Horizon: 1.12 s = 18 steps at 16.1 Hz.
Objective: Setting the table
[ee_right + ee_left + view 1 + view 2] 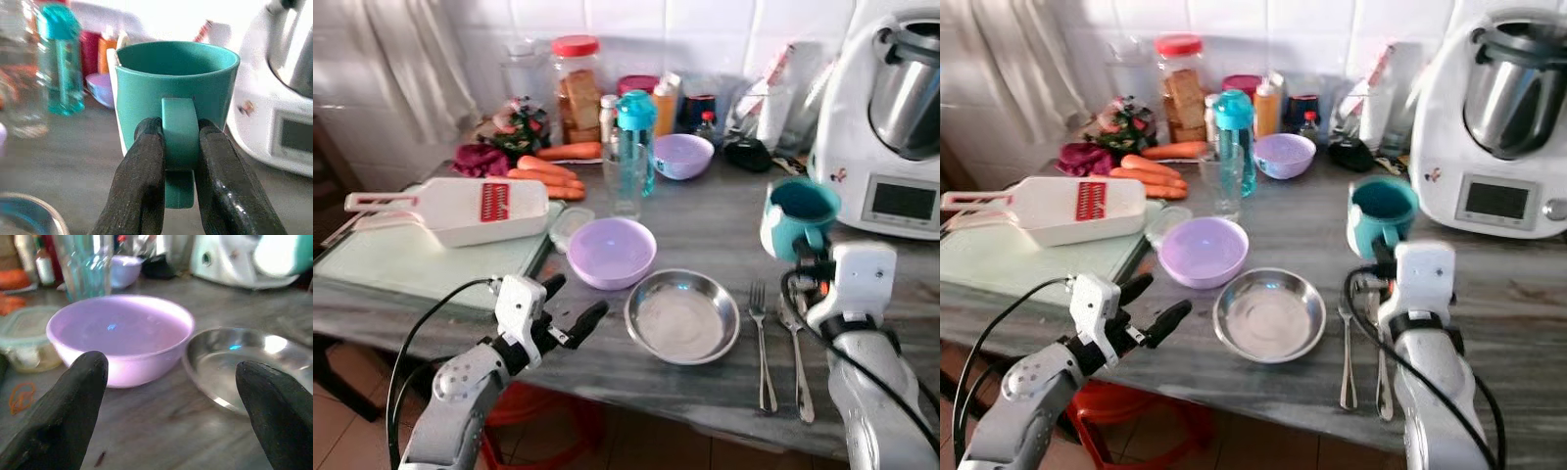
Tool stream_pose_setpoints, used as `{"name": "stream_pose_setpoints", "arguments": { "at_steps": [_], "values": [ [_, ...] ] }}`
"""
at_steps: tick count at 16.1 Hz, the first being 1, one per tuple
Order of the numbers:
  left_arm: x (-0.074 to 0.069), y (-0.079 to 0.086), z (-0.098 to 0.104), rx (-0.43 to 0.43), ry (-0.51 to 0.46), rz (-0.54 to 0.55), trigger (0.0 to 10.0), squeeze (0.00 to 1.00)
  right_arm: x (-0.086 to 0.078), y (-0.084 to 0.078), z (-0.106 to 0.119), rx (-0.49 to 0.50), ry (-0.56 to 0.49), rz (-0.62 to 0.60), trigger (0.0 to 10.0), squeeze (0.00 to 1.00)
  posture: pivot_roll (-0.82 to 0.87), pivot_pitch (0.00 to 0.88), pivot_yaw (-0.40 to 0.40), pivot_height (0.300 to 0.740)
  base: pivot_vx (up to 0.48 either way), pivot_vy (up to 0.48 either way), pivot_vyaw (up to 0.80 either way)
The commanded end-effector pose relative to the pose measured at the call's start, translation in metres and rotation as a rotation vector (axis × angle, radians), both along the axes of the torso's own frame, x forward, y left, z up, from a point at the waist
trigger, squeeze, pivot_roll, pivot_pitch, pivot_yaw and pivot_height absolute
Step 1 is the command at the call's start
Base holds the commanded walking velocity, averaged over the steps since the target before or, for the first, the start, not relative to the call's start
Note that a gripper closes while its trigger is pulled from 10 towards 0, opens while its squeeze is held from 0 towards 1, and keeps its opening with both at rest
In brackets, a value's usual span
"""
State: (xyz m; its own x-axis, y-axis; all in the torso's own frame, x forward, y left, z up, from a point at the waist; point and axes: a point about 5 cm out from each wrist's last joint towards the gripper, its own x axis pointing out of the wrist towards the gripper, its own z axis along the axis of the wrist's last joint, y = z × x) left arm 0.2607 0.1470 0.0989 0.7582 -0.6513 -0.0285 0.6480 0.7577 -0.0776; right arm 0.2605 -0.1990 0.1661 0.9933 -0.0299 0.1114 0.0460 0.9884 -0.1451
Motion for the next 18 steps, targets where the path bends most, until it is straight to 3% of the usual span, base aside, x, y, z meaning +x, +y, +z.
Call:
{"name": "stream_pose_setpoints", "arguments": {
  "at_steps": [1, 3, 6, 8, 10, 15, 18],
  "values": [
    [-0.002, -0.003, 0.007, -0.009, -0.009, -0.056, 10.0, 0.00, 0.004, 0.002, 0.002, 0.006, -0.009, 0.046, 10.0, 0.00, -0.07, 0.000, 0.019, 0.740, 0.000, 0.000, 0.00],
    [-0.006, -0.005, 0.010, -0.016, -0.002, -0.119, 10.0, 0.00, 0.013, 0.003, 0.003, 0.019, -0.009, 0.083, 10.0, 0.00, -0.06, 0.000, 0.017, 0.740, 0.000, 0.000, 0.00],
    [-0.005, -0.005, 0.008, -0.005, 0.002, -0.129, 10.0, 0.00, 0.031, 0.001, -0.004, 0.033, 0.007, 0.114, 10.0, 0.00, -0.07, 0.000, 0.019, 0.740, 0.000, 0.000, 0.00],
    [-0.004, -0.010, 0.011, -0.029, 0.013, -0.147, 10.0, 0.00, 0.050, -0.001, -0.013, 0.046, 0.040, 0.147, 10.0, 0.00, -0.06, 0.000, 0.023, 0.740, 0.000, 0.000, 0.00],
    [-0.009, -0.016, 0.010, -0.044, 0.021, -0.176, 10.0, 0.00, 0.058, 0.007, -0.020, 0.043, 0.062, 0.178, 10.0, 0.00, -0.06, 0.000, 0.023, 0.740, 0.000, 0.000, 0.00],
    [-0.012, -0.018, 0.008, -0.048, 0.039, -0.178, 10.0, 0.00, 0.060, 0.023, -0.037, 0.049, 0.086, 0.239, 10.0, 0.00, -0.05, 0.000, 0.018, 0.740, 0.000, 0.000, 0.00],
    [-0.012, -0.019, 0.009, -0.050, 0.035, -0.186, 10.0, 0.00, 0.057, 0.023, -0.045, 0.048, 0.098, 0.247, 10.0, 0.00, -0.05, 0.000, 0.021, 0.740, 0.000, 0.000, 0.00]
  ]
}}
